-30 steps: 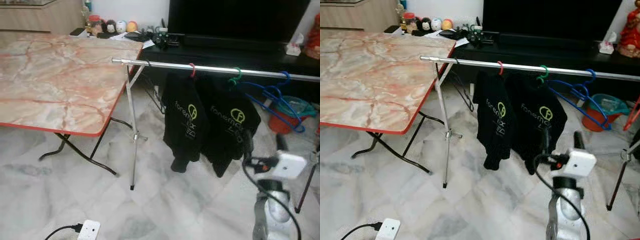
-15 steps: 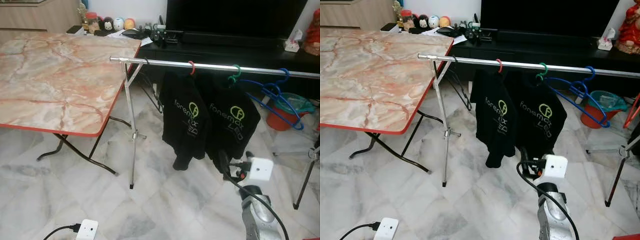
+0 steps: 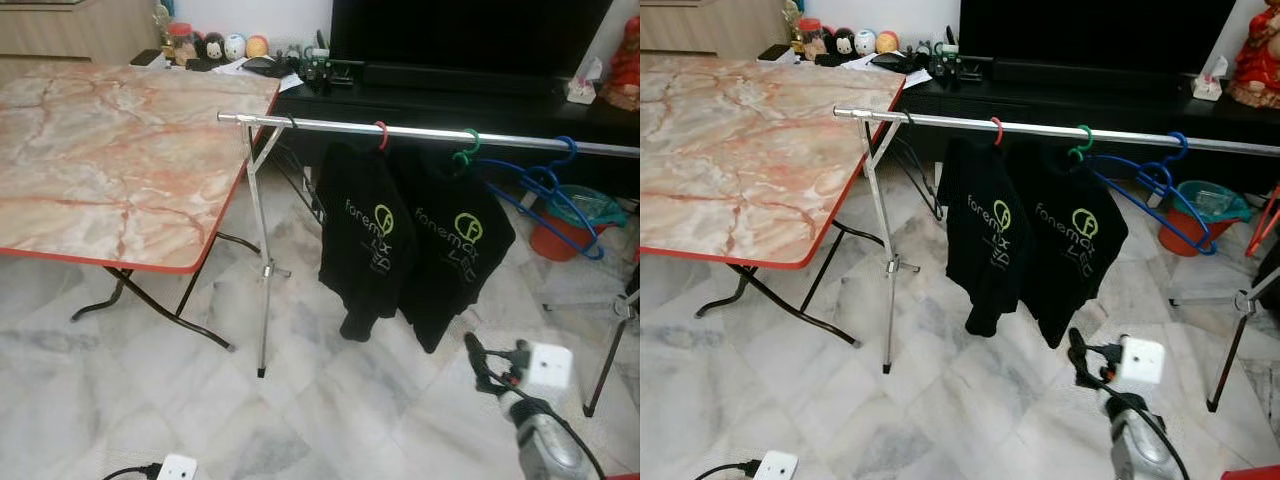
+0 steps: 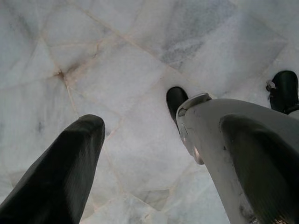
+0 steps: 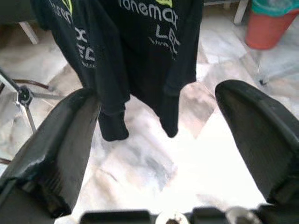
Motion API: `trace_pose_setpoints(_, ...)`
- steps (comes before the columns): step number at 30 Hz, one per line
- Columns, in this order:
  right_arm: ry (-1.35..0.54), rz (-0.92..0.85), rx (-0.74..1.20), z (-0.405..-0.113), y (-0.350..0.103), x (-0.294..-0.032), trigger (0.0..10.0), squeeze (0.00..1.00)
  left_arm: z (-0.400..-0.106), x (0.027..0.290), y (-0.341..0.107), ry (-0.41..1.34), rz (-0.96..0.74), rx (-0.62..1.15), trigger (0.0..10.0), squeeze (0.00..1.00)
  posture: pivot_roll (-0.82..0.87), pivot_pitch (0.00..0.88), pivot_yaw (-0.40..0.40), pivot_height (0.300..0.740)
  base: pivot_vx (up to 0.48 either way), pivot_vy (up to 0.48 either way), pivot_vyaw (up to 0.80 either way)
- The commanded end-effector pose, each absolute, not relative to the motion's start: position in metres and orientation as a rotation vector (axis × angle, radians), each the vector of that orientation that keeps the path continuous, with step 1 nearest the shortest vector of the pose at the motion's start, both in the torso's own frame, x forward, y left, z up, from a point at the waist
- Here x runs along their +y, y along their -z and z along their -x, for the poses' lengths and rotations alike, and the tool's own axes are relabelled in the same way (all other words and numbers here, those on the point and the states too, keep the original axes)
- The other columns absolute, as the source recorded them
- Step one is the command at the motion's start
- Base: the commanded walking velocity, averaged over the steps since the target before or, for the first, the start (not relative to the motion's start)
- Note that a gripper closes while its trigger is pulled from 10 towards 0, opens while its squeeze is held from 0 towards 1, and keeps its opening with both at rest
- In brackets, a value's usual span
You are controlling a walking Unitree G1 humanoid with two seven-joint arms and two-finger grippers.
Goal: Hang hanger
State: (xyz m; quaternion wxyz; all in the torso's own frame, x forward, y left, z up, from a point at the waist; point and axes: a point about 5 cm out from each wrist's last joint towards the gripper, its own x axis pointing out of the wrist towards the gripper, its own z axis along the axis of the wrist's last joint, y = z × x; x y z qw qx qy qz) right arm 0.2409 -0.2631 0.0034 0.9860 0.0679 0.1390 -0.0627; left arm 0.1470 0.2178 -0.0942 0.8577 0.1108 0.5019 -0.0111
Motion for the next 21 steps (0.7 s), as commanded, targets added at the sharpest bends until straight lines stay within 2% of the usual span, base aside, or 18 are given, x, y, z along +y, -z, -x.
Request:
trace_pose_setpoints(1,0.124,-0.141,0.279,-0.241,-0.002,-0.265,10.0,0.0,-0.143,0.216,0.096,0.035,-0.24,1.067,10.0,0.0,-0.1,0.0,-0.061,0.74,0.0,0.0,0.0)
trace_pose_setpoints(6,0.122,-0.142,0.261,-0.249,-0.008,-0.271,10.0,0.0,-0.142,0.209,0.098,0.053,-0.242,1.071,10.0,0.0,-0.1,0.0,-0.061,0.74,0.0,0.0,0.0)
trace_pose_setpoints(13,0.11,-0.14,0.244,-0.253,-0.01,-0.269,10.0,0.0,-0.142,0.212,0.097,0.054,-0.249,1.073,10.0,0.0,-0.1,0.0,-0.056,0.74,0.0,0.0,0.0)
trace_pose_setpoints(21,0.084,-0.114,0.156,-0.277,-0.032,-0.26,10.0,0.0,-0.142,0.213,0.097,0.06,-0.252,1.067,10.0,0.0,-0.1,0.0,-0.055,0.74,0.0,0.0,0.0)
